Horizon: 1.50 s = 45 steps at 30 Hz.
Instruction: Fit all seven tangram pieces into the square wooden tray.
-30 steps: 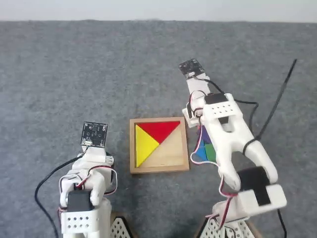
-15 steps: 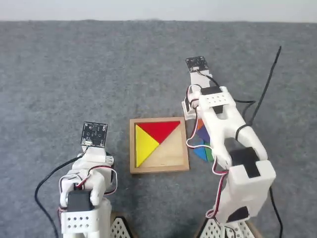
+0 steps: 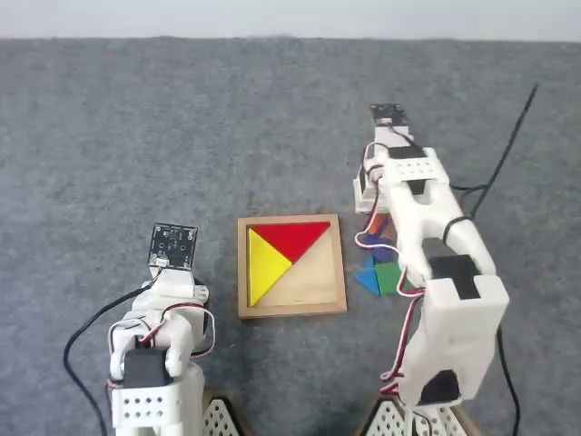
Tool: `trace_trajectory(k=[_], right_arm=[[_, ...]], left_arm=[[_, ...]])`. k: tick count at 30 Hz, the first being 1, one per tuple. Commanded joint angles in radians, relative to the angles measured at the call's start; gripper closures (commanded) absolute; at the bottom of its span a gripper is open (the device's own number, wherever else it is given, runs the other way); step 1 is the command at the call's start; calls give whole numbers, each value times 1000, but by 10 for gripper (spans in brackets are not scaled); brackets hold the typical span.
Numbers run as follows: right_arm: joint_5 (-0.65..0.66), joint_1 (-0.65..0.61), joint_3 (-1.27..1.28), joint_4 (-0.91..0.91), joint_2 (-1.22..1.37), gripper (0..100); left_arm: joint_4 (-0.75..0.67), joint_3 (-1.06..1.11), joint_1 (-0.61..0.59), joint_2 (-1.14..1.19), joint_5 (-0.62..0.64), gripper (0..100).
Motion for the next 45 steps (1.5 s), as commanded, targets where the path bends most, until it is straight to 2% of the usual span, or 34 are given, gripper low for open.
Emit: trace_trajectory(k=[1,8,17,22,26,34,42,45], right_arm=[[-12,93,-32,28,-42,794],[8,209,-38,97,-140,794],[282,145,-38,120,-183,790],[384,143,-38,117,-173,789],[477,150,-38,127,-156,725],[563,159,-38,119,-85,717],[566,171,-38,74,18,718],[565,177,-38,71,21,764]], left_arm=[[3,-10,5,-15,-2,979],[3,-10,5,-15,-2,979],[3,-10,5,-15,-2,979],[3,-10,5,-15,-2,979],[3,-10,5,-15,-2,979],[3,-10,5,-15,-2,979],[3,-10,5,-15,-2,979],[3,-10,5,-15,-2,979]])
